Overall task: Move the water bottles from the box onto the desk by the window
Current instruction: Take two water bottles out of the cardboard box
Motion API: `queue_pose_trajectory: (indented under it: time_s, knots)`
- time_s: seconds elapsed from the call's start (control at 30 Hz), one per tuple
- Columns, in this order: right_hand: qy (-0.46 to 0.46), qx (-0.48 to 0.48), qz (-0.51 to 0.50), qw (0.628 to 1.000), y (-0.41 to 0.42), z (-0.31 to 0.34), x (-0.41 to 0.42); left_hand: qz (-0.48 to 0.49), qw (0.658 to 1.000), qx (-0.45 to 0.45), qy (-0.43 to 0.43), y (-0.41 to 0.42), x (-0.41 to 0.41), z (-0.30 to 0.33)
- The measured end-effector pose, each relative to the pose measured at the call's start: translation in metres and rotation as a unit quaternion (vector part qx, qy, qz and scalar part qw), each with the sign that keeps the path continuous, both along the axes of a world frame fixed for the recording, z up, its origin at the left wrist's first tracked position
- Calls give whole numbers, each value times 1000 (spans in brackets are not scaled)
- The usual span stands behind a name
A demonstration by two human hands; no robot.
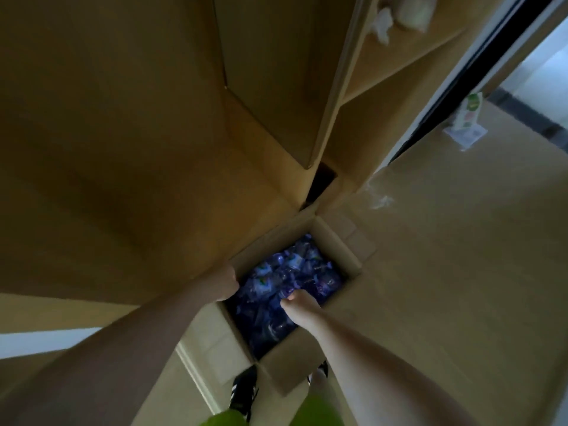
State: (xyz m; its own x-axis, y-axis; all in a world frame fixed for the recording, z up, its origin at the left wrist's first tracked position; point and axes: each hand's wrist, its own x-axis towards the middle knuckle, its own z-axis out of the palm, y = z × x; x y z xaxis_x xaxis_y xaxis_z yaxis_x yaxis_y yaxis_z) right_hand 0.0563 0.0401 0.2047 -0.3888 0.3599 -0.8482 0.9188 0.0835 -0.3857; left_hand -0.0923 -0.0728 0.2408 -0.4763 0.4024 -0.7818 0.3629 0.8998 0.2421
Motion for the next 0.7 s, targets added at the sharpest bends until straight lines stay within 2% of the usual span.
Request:
queue_pose_trajectory:
  time_s: [0.17, 0.3, 0.37, 0.47, 0.6, 0.7]
  knots:
    - [-43, -97, -59, 993, 15, -59, -17, 50, 997, -50, -32, 22, 4, -59]
    - [-76, -181, -222, 955, 39, -107, -27, 104, 993, -43, -41, 45, 17, -112]
    - [-84, -207, -273, 936, 52, -132, -35, 125, 990, -40, -57, 50, 27, -145]
    - [-86, -217, -312, 921, 67, -185, -47, 176, 981, -47, -66, 52, 38, -200]
    - [-95, -271, -380, 880, 66, -263, -59, 255, 963, -46, -76, 46, 47, -269]
    - [-87, -255, -363, 892, 46, -318, -71, 310, 947, -28, -72, 41, 49, -313]
